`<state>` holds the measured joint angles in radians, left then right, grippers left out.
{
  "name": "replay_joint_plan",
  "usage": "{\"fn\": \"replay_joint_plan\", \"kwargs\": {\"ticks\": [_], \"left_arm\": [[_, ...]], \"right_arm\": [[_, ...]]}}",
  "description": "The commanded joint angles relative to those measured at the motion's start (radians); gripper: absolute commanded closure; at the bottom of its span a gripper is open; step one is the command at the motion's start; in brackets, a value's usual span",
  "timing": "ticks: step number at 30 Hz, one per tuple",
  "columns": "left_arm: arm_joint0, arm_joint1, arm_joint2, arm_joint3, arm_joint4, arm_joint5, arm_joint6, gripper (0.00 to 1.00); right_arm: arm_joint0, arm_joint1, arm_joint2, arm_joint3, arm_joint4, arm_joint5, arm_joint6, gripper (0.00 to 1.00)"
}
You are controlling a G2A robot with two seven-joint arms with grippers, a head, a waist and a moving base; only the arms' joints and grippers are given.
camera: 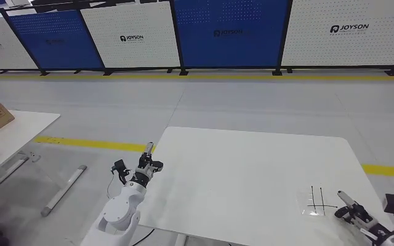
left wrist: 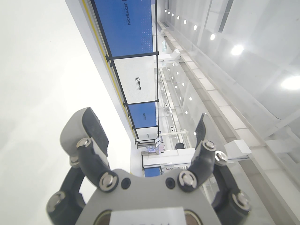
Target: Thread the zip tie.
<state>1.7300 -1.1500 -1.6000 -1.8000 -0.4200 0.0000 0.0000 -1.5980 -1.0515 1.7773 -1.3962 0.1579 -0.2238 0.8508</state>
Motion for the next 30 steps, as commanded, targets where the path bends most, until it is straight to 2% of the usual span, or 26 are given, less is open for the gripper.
{"fn": "replay_joint_plan", "kwargs": {"ticks": [1,12,14,15,16,17,18,20,22,25,30], "left_arm": [[0.000,0.000,0.000,0.000,0.000,0.000,0.000,0.00],[0.000,0.000,0.000,0.000,0.000,0.000,0.000,0.00],[0.000,0.000,0.000,0.000,0.000,0.000,0.000,0.00],[0.000,0.000,0.000,0.000,0.000,0.000,0.000,0.00],[0.000,0.000,0.000,0.000,0.000,0.000,0.000,0.00],[0.000,0.000,0.000,0.000,0.000,0.000,0.000,0.00],[0.000,0.000,0.000,0.000,0.000,0.000,0.000,0.00],[0.000,0.000,0.000,0.000,0.000,0.000,0.000,0.00],[0.000,0.000,0.000,0.000,0.000,0.000,0.000,0.00],[0.000,0.000,0.000,0.000,0.000,0.000,0.000,0.00],[0.000,0.000,0.000,0.000,0.000,0.000,0.000,0.00]], "right_arm": [[0.000,0.000,0.000,0.000,0.000,0.000,0.001,0.00],[-0.010,-0.001,-0.006,-0.006,0.021,-0.012,-0.028,0.00],[-0.011,0.000,-0.006,-0.004,0.020,-0.016,-0.027,0.07],[-0.011,0.001,-0.006,-0.003,0.018,-0.018,-0.026,0.18],[-0.012,0.001,-0.006,-0.002,0.015,-0.018,-0.025,0.18],[-0.012,0.002,-0.006,0.000,0.012,-0.017,-0.025,0.23],[-0.012,0.002,-0.006,0.000,0.007,-0.015,-0.027,0.35],[-0.012,0.003,-0.008,0.001,0.000,-0.015,-0.028,0.37],[-0.013,0.004,-0.008,0.003,-0.004,-0.016,-0.031,0.47],[-0.015,0.006,-0.006,0.006,-0.006,-0.017,-0.031,0.51],[-0.018,0.009,-0.006,0.010,-0.015,-0.016,-0.029,0.51]]}}
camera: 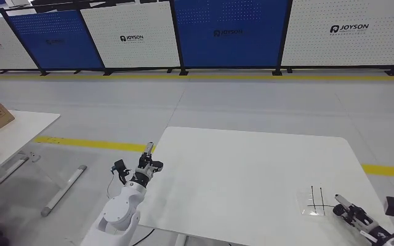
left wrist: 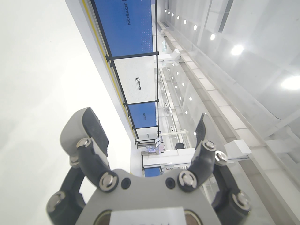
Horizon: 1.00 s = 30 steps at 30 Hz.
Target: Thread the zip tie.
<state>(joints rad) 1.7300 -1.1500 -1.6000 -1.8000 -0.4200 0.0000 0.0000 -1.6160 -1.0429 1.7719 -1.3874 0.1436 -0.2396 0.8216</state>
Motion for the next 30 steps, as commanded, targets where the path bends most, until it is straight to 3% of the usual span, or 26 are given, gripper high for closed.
{"fn": "replay_joint_plan", "kwargs": {"ticks": [1,4,6,17,30], "left_arm": [[0.000,0.000,0.000,0.000,0.000,0.000,0.000,0.00],[0.000,0.000,0.000,0.000,0.000,0.000,0.000,0.00],[0.000,0.000,0.000,0.000,0.000,0.000,0.000,0.00],[0.000,0.000,0.000,0.000,0.000,0.000,0.000,0.00],[0.000,0.000,0.000,0.000,0.000,0.000,0.000,0.00]], "right_arm": [[0.000,0.001,-0.001,0.002,-0.003,0.001,0.000,0.52],[0.002,0.002,-0.006,0.006,-0.009,0.002,-0.003,0.53],[0.002,0.002,-0.009,0.006,-0.015,0.003,-0.003,0.60],[0.003,0.007,-0.015,0.008,-0.022,0.008,-0.003,0.61],[0.000,0.011,-0.017,0.011,-0.011,0.003,0.001,0.82]]}}
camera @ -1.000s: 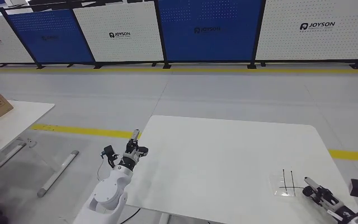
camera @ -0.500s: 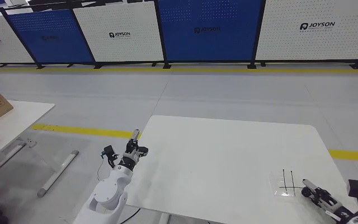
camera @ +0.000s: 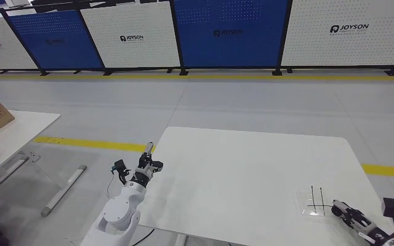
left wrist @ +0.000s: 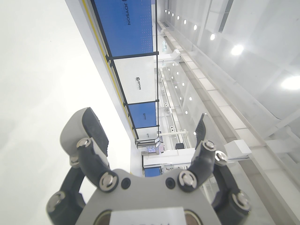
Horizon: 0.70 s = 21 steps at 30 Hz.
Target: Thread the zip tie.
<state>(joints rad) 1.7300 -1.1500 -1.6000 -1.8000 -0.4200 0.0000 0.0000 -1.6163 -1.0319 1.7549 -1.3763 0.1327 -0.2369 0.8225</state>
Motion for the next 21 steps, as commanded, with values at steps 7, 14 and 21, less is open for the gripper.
{"fn": "replay_joint_plan", "kwargs": {"ticks": [7,14,21], "left_arm": [[0.000,0.000,0.000,0.000,0.000,0.000,0.000,0.00],[0.000,0.000,0.000,0.000,0.000,0.000,0.000,0.00],[0.000,0.000,0.000,0.000,0.000,0.000,0.000,0.00]], "right_arm": [[-0.003,0.002,0.004,-0.001,0.020,-0.003,-0.005,1.00],[-0.007,0.004,0.013,-0.007,0.047,-0.010,-0.004,1.00],[-0.012,-0.002,0.059,0.017,0.327,-0.023,0.068,1.00]]}}
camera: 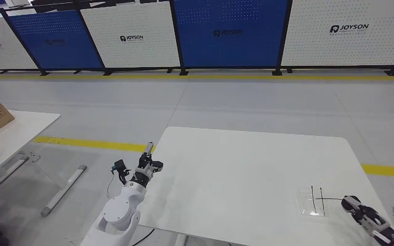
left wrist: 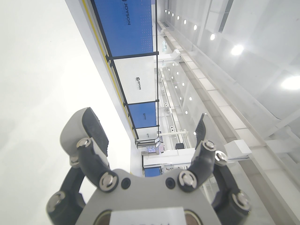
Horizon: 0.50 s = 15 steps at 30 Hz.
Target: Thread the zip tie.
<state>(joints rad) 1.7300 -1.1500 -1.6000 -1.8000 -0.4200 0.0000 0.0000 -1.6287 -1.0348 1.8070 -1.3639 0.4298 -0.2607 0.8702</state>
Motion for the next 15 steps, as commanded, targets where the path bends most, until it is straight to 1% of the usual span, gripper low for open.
{"fn": "replay_joint_plan", "kwargs": {"ticks": [1,2,15], "left_arm": [[0.000,0.000,0.000,0.000,0.000,0.000,0.000,0.00],[0.000,0.000,0.000,0.000,0.000,0.000,0.000,0.00],[0.000,0.000,0.000,0.000,0.000,0.000,0.000,0.00]], "right_arm": [[0.001,0.002,0.009,0.006,0.036,0.004,0.031,1.00],[0.002,0.003,0.007,0.003,0.035,0.014,0.054,1.00],[0.002,0.003,0.007,0.003,0.035,0.014,0.054,1.00]]}}
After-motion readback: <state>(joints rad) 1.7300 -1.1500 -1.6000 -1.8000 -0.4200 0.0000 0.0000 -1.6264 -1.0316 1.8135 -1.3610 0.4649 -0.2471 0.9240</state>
